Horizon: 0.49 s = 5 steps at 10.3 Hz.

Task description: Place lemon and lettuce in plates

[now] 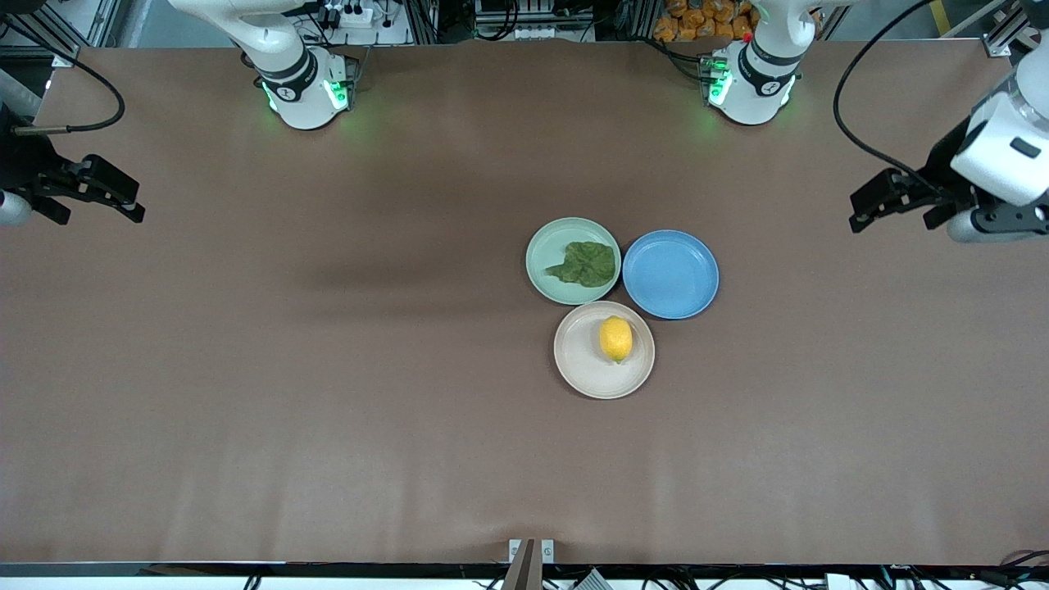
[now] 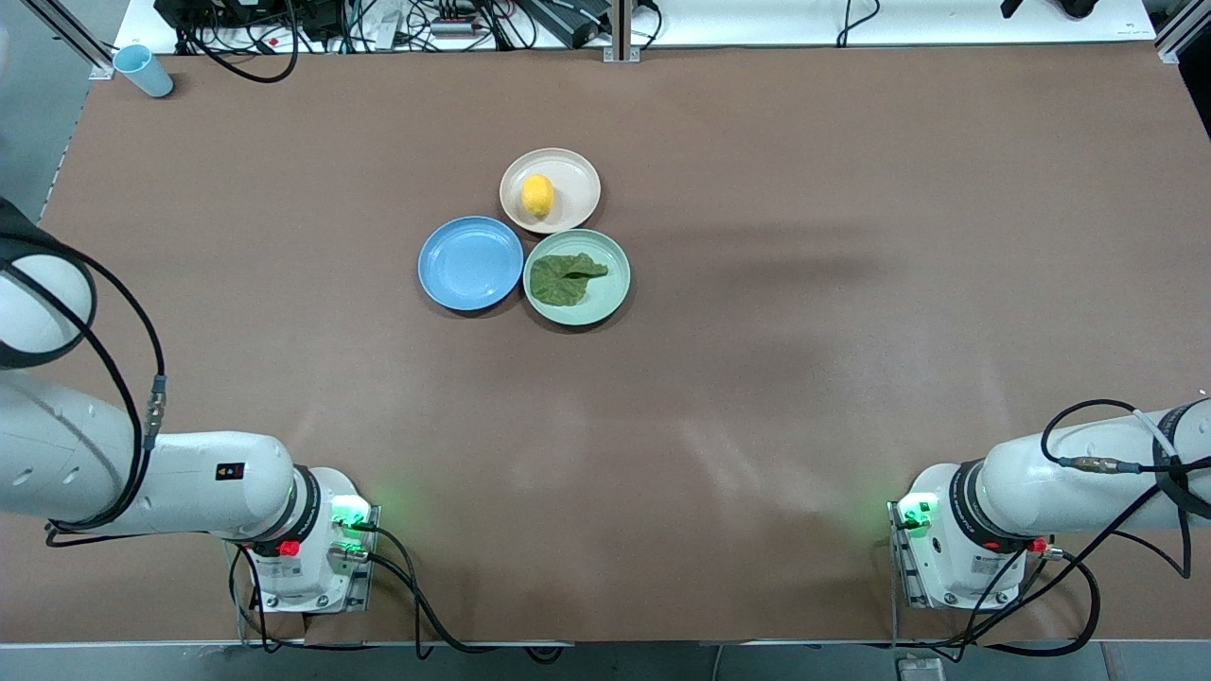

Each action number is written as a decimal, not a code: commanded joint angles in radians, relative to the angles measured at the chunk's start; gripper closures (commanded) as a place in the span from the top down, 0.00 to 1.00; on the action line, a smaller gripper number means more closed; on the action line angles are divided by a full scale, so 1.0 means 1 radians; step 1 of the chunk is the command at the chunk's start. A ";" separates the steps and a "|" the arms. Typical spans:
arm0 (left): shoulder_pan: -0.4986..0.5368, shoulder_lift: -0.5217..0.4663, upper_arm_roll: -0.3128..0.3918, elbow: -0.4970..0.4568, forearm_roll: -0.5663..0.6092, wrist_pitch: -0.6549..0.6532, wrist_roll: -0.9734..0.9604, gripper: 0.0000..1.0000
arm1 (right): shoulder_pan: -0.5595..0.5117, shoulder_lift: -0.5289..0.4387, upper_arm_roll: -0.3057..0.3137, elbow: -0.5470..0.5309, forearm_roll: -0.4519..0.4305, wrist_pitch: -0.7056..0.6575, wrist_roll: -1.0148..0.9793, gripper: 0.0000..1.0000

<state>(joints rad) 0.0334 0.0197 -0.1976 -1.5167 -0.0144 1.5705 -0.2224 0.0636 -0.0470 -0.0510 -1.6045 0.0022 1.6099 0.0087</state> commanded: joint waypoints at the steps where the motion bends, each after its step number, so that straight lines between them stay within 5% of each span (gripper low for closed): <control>1: 0.008 -0.015 -0.043 -0.029 0.017 -0.012 -0.069 1.00 | -0.021 0.007 0.005 -0.003 -0.001 0.025 -0.015 1.00; 5: 0.028 -0.047 -0.045 -0.037 0.011 0.052 0.033 1.00 | -0.018 0.009 0.005 -0.003 -0.001 0.027 -0.013 1.00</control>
<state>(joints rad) 0.0428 0.0045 -0.2316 -1.5320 -0.0144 1.5931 -0.2326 0.0560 -0.0393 -0.0516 -1.6071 0.0022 1.6312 0.0086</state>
